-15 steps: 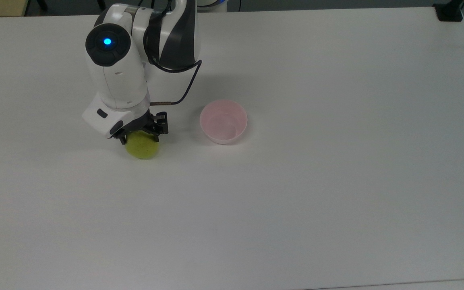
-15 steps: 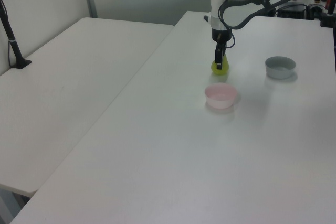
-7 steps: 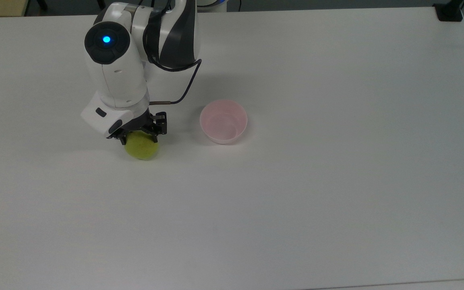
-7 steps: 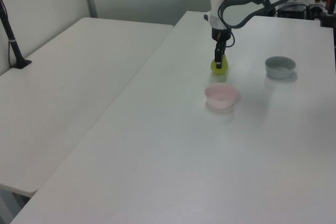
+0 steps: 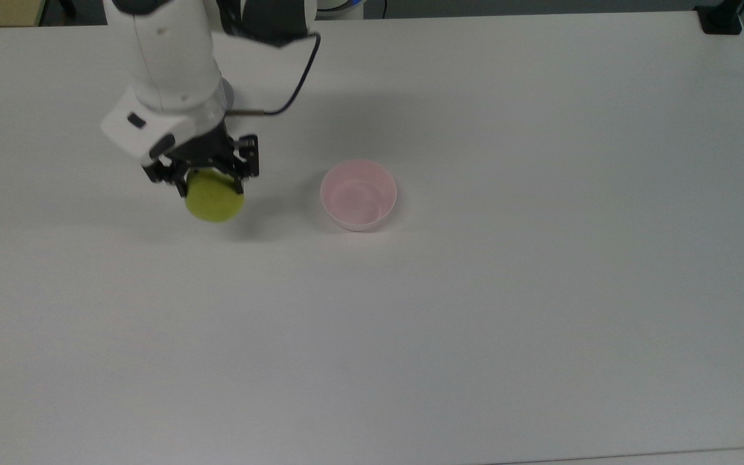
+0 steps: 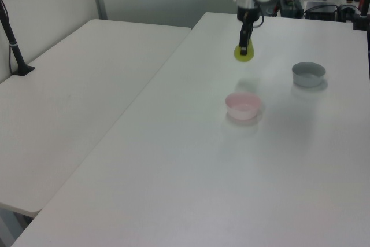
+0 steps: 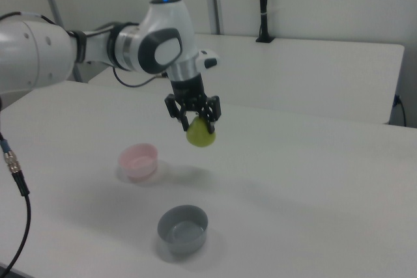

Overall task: Place the pear in the bowl
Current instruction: 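Lift the held pear up off the table toward the pink bowl, then lower the pear into the pink bowl and open the gripper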

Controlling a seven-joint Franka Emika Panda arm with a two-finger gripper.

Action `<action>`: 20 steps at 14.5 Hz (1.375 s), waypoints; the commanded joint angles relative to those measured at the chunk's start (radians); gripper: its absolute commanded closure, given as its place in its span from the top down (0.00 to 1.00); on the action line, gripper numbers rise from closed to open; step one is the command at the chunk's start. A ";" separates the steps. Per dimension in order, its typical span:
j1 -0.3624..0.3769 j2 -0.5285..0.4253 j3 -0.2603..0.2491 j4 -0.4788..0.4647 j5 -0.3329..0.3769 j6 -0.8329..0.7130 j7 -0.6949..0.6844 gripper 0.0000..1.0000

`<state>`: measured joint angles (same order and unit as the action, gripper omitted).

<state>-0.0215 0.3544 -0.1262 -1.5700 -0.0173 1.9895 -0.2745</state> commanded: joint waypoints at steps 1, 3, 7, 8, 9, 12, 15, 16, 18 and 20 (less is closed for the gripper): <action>0.008 -0.103 -0.007 0.030 0.010 -0.154 -0.002 0.36; 0.035 -0.121 -0.004 0.039 0.014 -0.198 0.000 0.36; 0.136 -0.126 -0.004 0.022 0.010 -0.207 0.119 0.36; 0.165 -0.126 -0.004 0.009 0.010 -0.204 0.135 0.36; 0.195 -0.126 -0.004 -0.002 0.008 -0.202 0.155 0.36; 0.265 -0.123 -0.004 -0.050 0.008 -0.189 0.190 0.36; 0.282 -0.126 -0.003 -0.145 0.008 -0.082 0.187 0.36; 0.284 -0.124 -0.003 -0.171 0.010 -0.045 0.181 0.36; 0.284 -0.120 0.008 -0.231 0.010 0.053 0.179 0.36; 0.284 -0.107 0.016 -0.255 0.011 0.124 0.179 0.36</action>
<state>0.2528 0.2587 -0.1153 -1.7651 -0.0130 2.0193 -0.0954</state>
